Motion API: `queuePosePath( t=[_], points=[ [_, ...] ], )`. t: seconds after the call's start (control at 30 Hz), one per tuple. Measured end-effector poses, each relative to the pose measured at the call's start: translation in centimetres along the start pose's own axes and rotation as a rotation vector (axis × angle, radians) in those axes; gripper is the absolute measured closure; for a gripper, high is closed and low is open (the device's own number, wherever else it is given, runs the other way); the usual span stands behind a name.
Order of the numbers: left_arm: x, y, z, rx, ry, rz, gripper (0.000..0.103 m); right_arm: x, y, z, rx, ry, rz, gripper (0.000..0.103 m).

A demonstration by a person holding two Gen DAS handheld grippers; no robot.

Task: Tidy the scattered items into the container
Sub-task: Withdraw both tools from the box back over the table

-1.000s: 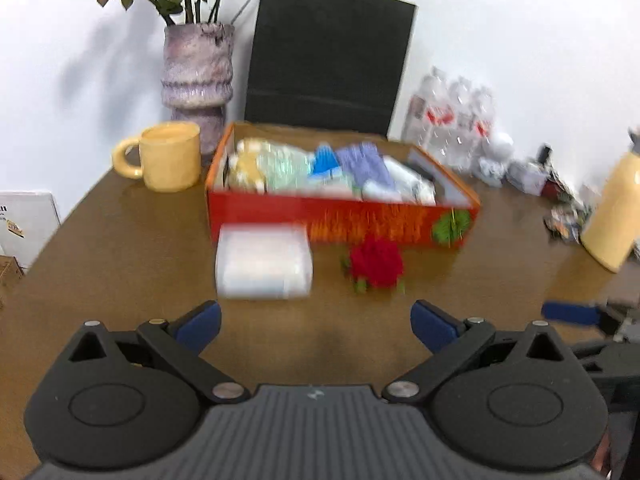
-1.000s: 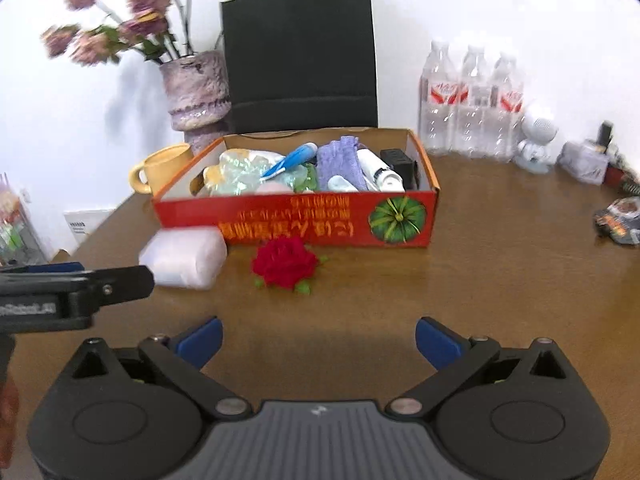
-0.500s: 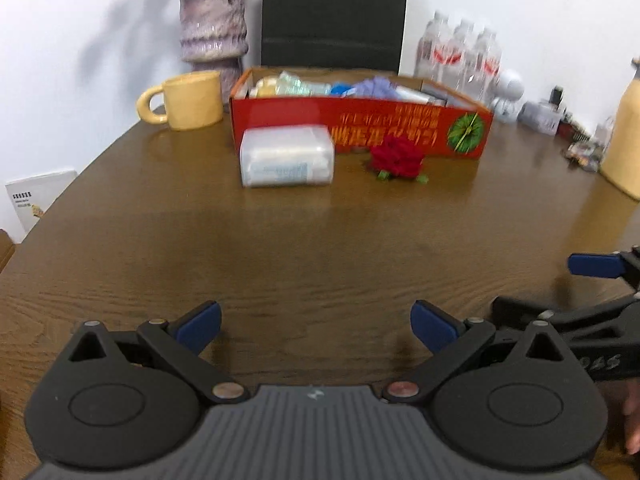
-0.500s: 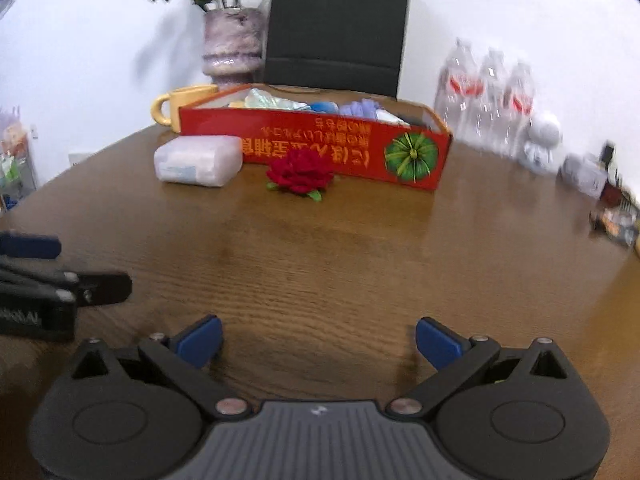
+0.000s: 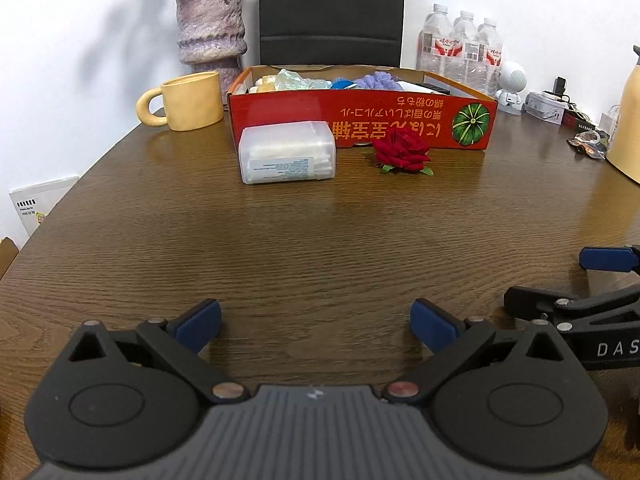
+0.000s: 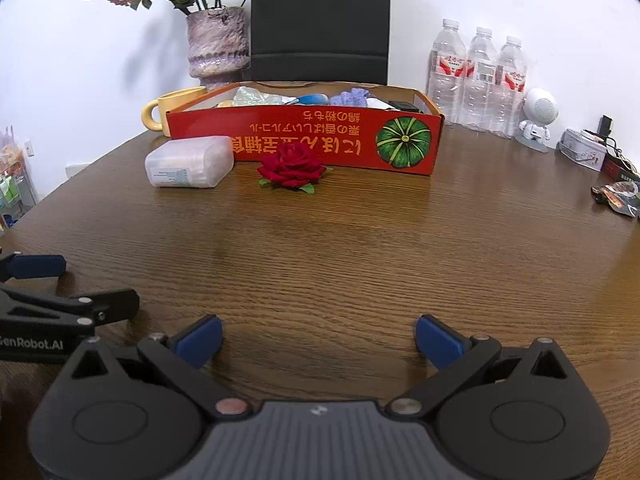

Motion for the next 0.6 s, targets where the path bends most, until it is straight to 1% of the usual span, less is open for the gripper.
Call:
queuePosePath(
  t=[0.13,0.6],
  points=[
    [-0.05,0.02,-0.02,-0.008,-0.014,0.001,0.000,-0.24,0.11,0.11,0.009,0.019,-0.001,0.000],
    [-0.07,0.03,0.00,-0.033,-0.059,0.003,0.000,-0.06,0.04,0.06,0.012,0.021,-0.001,0.000]
  ],
)
Point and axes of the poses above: each gripper's, at about its wrist camera, not at the fingertips, and x roughly the way its jaws point, z to its left, y to its underside, the point moved 10 cm from there along x, roughly the way its jaws point, and after that the axes turned 13 degrees about -z, right-handed, at the moved point
